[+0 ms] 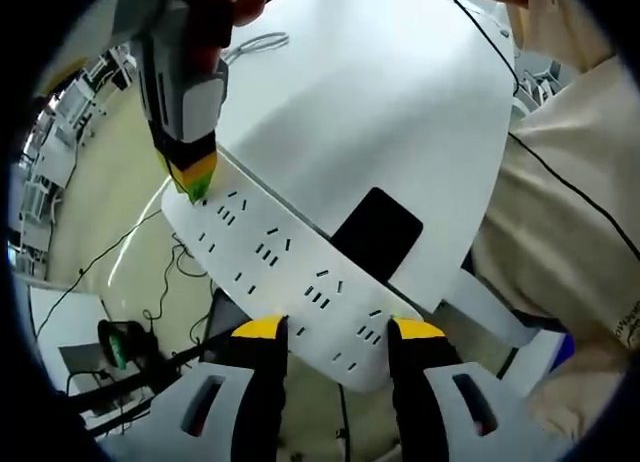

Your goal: Pick up the power strip scattered on the table, fix it on the side mounting bracket of the table, and press the switch

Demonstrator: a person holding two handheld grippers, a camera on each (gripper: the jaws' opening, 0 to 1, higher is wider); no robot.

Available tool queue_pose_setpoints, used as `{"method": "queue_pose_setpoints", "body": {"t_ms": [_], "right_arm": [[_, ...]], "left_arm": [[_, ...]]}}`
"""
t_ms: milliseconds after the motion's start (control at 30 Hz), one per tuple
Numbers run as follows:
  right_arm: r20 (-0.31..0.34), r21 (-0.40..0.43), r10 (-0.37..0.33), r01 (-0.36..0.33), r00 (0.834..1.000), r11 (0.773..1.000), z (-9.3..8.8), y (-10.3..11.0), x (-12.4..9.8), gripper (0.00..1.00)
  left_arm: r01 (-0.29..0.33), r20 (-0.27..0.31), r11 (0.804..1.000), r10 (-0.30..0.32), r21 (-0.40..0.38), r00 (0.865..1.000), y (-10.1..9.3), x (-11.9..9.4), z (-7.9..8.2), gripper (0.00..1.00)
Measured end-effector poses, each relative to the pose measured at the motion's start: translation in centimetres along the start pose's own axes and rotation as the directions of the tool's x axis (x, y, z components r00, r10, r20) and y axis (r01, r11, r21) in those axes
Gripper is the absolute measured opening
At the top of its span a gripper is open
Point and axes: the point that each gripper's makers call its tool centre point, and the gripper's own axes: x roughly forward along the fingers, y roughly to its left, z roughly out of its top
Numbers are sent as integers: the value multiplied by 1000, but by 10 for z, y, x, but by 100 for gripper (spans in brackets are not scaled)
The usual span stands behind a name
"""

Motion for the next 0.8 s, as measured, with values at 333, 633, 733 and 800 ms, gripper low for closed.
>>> {"method": "queue_pose_setpoints", "body": {"t_ms": [333, 633, 733, 800], "right_arm": [[-25, -31, 7, -8, 1000, 999, 0, 4, 5, 0], [-14, -19, 24, -24, 1000, 1000, -5, 9, 6, 0], [-10, -14, 25, -25, 1000, 1000, -7, 11, 5, 0], [-11, -19, 21, -21, 1000, 1000, -8, 11, 5, 0]], "left_arm": [[5, -23, 1000, -5, 9, 1000, 0, 0, -1, 44], [6, -14, 1000, -6, 7, 1000, 1, 0, 0, 44], [5, -16, 1000, -5, 8, 1000, 1, 0, 0, 44], [5, -16, 1000, -5, 7, 1000, 1, 0, 0, 44]]}}
